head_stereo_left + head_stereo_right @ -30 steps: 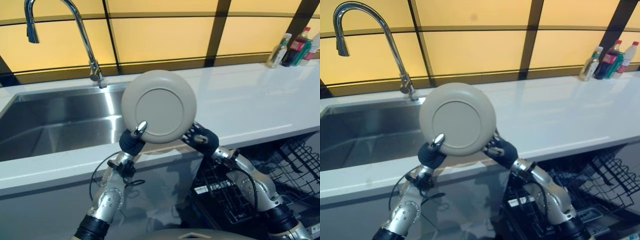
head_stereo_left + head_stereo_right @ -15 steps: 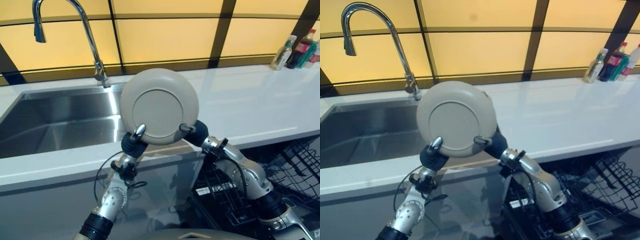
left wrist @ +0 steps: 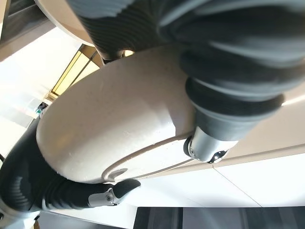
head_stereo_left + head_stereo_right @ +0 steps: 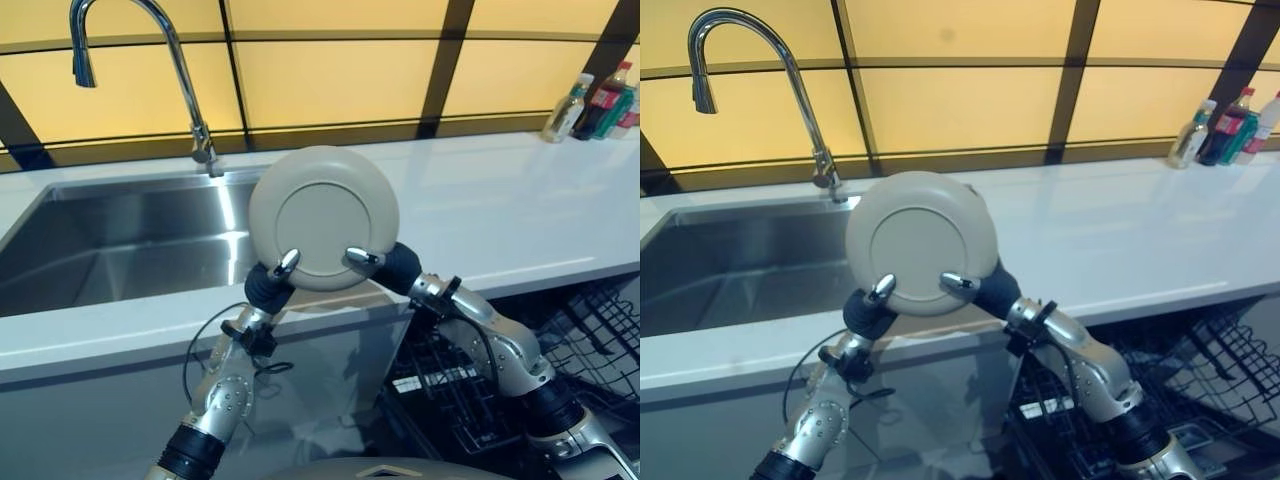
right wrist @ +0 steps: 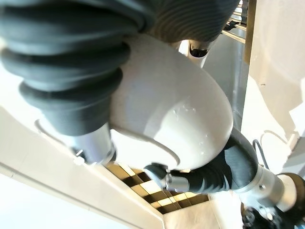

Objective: Pick up plates and place into dishwasher.

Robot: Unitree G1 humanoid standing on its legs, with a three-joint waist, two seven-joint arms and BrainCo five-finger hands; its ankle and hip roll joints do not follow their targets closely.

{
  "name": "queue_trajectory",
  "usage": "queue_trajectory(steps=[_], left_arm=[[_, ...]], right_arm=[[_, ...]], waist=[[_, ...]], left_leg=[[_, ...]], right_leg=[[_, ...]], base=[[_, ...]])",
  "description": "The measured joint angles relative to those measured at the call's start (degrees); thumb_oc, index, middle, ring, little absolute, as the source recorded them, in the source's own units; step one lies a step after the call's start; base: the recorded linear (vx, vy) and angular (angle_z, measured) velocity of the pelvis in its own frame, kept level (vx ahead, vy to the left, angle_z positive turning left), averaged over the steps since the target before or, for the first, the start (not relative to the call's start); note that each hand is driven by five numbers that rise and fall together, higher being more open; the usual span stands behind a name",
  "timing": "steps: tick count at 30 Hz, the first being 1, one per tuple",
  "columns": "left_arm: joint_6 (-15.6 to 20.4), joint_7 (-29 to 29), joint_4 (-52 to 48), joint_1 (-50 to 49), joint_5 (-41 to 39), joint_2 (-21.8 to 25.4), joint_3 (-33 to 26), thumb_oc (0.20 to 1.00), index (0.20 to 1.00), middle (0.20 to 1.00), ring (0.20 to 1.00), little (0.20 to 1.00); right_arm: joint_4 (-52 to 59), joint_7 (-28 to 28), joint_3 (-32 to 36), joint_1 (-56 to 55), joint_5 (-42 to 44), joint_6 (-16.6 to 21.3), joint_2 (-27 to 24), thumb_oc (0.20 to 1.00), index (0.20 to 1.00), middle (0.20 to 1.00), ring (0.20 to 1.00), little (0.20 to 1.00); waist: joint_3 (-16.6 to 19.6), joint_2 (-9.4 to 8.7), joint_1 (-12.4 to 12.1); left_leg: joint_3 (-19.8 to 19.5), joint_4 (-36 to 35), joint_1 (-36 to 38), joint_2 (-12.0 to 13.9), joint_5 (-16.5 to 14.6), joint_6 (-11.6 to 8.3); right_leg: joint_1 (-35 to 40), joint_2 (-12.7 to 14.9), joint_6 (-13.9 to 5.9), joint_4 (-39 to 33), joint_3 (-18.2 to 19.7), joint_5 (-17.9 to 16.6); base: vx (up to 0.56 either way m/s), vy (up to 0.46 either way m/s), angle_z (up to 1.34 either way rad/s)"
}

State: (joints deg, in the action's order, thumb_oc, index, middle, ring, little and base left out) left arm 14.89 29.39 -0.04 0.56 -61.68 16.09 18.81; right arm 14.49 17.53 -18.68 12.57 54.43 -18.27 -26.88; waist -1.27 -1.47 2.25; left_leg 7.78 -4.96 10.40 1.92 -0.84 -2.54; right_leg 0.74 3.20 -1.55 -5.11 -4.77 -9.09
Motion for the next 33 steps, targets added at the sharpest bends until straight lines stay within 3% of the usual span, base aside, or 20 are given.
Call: queue_trajectory(steps=[12, 14, 15, 17, 21, 25, 28, 33], left_arm=[[-0.11, -1.27, 1.13, 0.02, 0.34, -0.32, 0.32, 0.200, 0.200, 0.200, 0.200, 0.200], [-0.04, -3.01, 1.12, 0.18, 2.37, -0.39, 0.23, 0.915, 0.915, 0.915, 0.915, 0.915], [0.00, -4.05, 1.12, 0.32, 3.53, -0.38, 0.23, 1.000, 1.000, 1.000, 1.000, 1.000], [-0.09, -6.27, 1.10, 0.45, 7.08, -0.24, 0.10, 1.000, 1.000, 1.000, 1.000, 1.000], [-1.34, -9.43, 0.05, 0.36, 8.63, -0.16, -0.31, 1.000, 1.000, 1.000, 1.000, 1.000], [-2.02, -10.76, -4.82, -0.02, 8.50, -0.30, -1.34, 1.000, 1.000, 1.000, 1.000, 1.000], [-2.18, -9.85, -6.54, -0.44, 5.17, -0.30, -3.33, 1.000, 1.000, 1.000, 1.000, 1.000], [-5.67, -2.41, -8.09, -0.68, -5.15, -1.32, -3.76, 1.000, 1.000, 1.000, 1.000, 1.000]], right_arm=[[-1.36, 0.28, 0.52, -0.04, -0.82, 0.10, 0.68, 0.200, 0.200, 0.200, 0.200, 0.200], [-1.59, -0.85, 0.76, -0.65, -0.20, 0.11, 1.27, 0.200, 0.200, 0.200, 0.200, 0.200], [-1.59, -1.55, 0.76, -0.99, 0.47, 0.24, 1.45, 0.200, 0.200, 0.200, 0.200, 0.200], [-1.54, -2.86, 2.13, -2.56, 0.79, 2.43, 2.46, 0.200, 0.200, 0.200, 0.200, 0.200], [-1.05, -4.94, 7.80, -6.62, -0.51, 10.58, 3.98, 0.200, 0.200, 0.200, 0.200, 0.200], [-0.91, -7.42, 11.98, -11.13, -7.26, 18.21, 4.08, 0.200, 0.200, 0.200, 0.200, 0.200], [-1.52, -9.33, 14.52, -13.96, -13.34, 23.44, 3.55, 0.200, 0.200, 0.200, 0.200, 0.200], [-9.76, -13.60, 17.85, -15.00, -14.18, 26.40, 3.84, 0.200, 0.200, 0.200, 0.200, 0.200]], waist=[[-0.04, -0.07, 0.09], [-0.05, -0.08, 0.14], [-0.06, -0.08, 0.15], [-0.12, -0.13, 0.15], [-0.27, -0.22, 0.26], [-0.55, -0.10, 1.43], [-1.09, 0.64, 2.01], [-1.37, 0.76, 3.72]], left_leg=[[0.03, 0.00, 0.01, -0.01, -0.01, 0.02], [0.04, -0.01, 0.01, 0.01, -0.02, 0.03], [0.04, -0.01, 0.00, 0.00, -0.02, 0.03], [0.06, -0.01, -0.04, 0.00, -0.04, 0.06], [0.16, -0.04, -0.28, -0.06, -0.11, 0.18], [0.21, -0.03, -0.92, -0.10, 0.01, 0.04], [0.55, -0.04, -0.86, -0.18, -0.01, 0.06], [1.46, -0.31, -0.85, -0.16, -0.12, 0.21]], right_leg=[[0.00, 0.00, 0.00, 0.01, 0.02, 0.00], [0.00, -0.01, 0.00, 0.00, 0.03, 0.00], [0.00, 0.00, 0.00, 0.00, 0.03, 0.00], [-0.05, 0.00, 0.00, 0.01, 0.04, 0.00], [-0.42, 0.06, -0.01, 0.05, 0.19, 0.01], [-1.08, 0.02, -0.02, 0.10, 0.31, -0.01], [-1.14, 0.02, -0.08, 0.05, 0.63, -0.04], [-1.57, -0.10, -0.25, 0.04, 1.36, -0.17]], base=[[-0.01, 0.001, 0.00], [-0.04, 0.003, 0.00], [-0.06, 0.003, 0.00], [-0.08, 0.008, 0.00], [-0.08, 0.011, -0.02], [-0.09, 0.036, -0.01], [-0.08, 0.055, -0.05], [-0.07, 0.019, -0.08]])
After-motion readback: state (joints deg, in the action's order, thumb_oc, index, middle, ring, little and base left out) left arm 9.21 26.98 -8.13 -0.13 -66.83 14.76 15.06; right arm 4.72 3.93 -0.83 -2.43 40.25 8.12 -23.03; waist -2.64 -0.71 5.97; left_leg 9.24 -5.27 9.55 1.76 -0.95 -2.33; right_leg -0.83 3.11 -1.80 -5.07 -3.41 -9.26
